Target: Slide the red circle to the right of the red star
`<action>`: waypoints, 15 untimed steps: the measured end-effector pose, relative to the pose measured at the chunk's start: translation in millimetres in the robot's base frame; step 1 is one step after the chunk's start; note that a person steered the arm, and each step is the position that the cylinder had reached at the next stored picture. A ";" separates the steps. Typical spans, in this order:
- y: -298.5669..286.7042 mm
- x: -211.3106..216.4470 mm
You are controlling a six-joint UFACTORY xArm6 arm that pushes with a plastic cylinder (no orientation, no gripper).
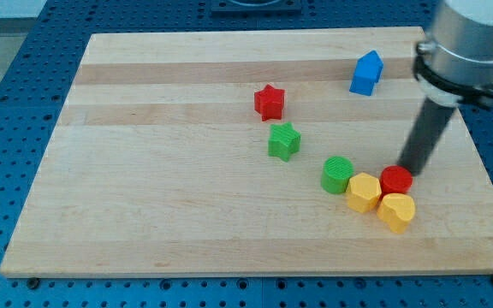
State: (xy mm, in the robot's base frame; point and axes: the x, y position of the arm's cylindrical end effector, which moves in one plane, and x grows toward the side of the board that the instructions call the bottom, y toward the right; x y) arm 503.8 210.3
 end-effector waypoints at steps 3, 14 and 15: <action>-28.9 65.1; -81.2 -73.5; -95.8 -83.2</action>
State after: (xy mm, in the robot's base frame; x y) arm 420.6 114.4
